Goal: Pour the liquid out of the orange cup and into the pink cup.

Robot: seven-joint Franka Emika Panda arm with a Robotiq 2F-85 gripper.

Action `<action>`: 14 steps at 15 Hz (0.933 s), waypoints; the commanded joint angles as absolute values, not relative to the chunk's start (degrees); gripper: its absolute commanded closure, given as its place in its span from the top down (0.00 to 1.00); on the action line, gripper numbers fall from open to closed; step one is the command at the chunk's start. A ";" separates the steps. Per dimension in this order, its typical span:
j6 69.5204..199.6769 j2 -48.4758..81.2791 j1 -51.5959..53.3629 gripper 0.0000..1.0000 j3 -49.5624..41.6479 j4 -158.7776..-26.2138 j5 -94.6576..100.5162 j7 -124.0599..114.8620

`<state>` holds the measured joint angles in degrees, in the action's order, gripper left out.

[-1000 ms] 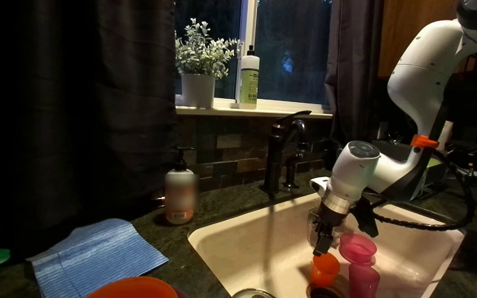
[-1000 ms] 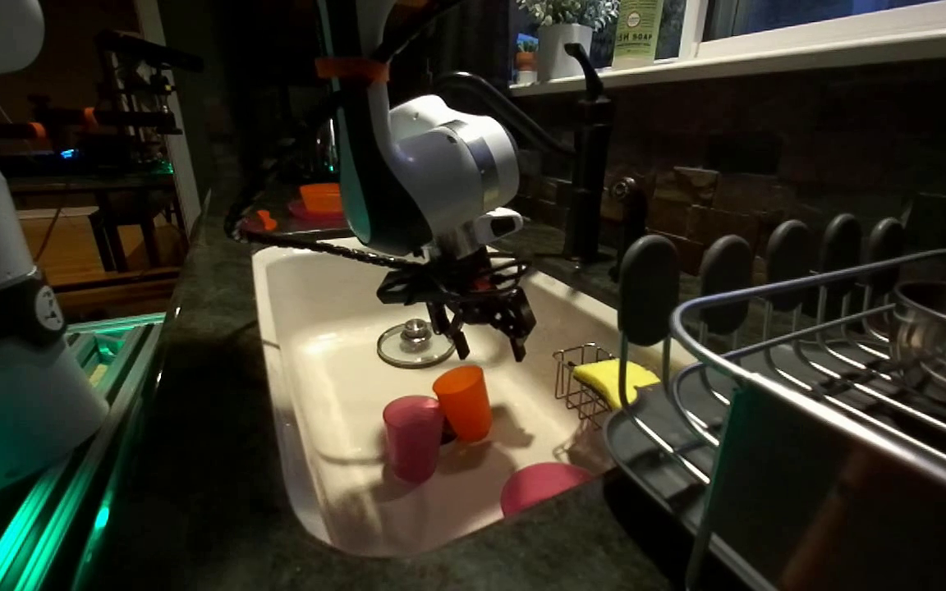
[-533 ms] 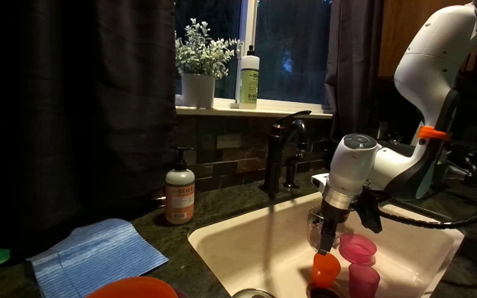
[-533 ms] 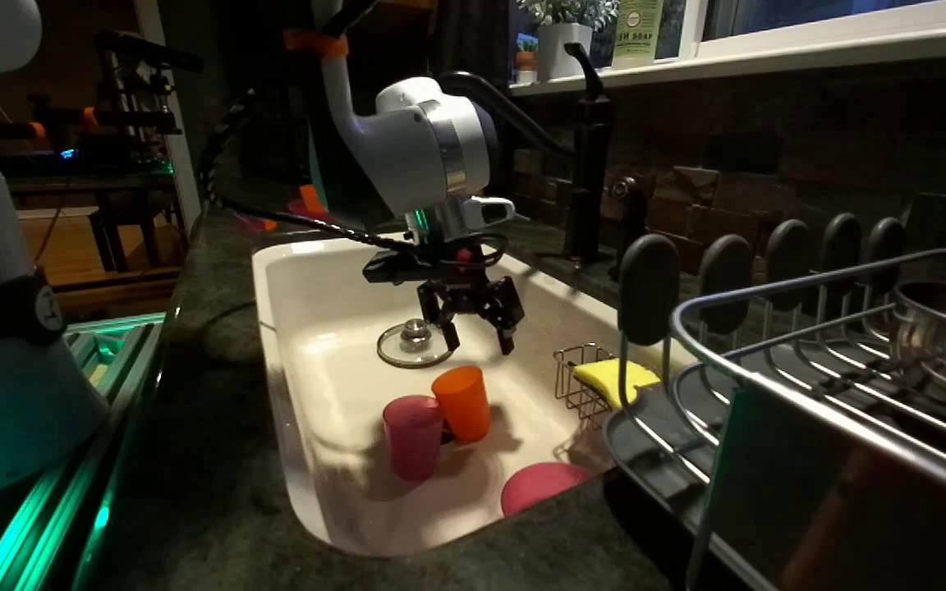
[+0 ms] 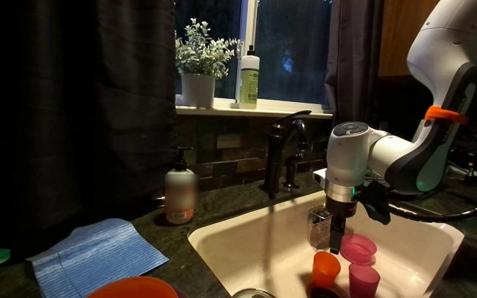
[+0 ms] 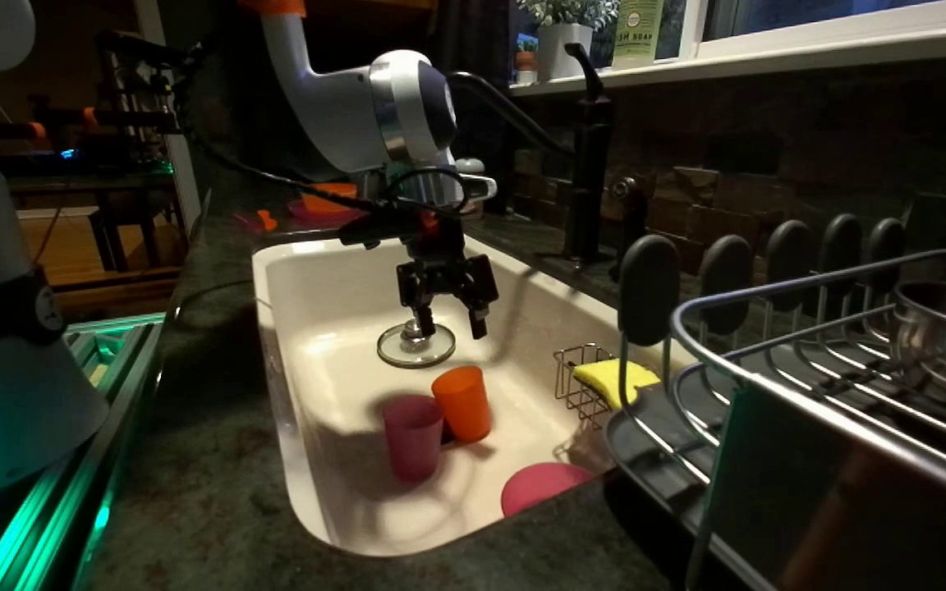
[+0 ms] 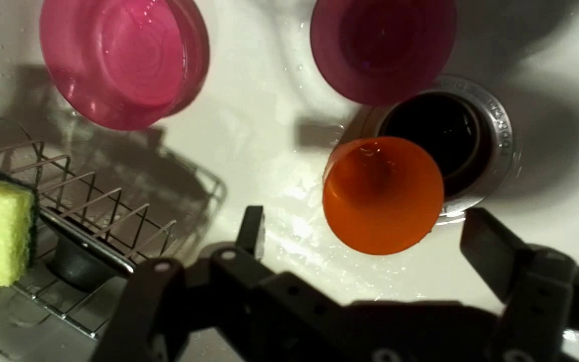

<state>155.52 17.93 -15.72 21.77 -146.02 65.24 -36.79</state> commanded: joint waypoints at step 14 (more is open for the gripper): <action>160.66 1.26 -15.62 1.00 22.86 -156.56 49.29 -30.69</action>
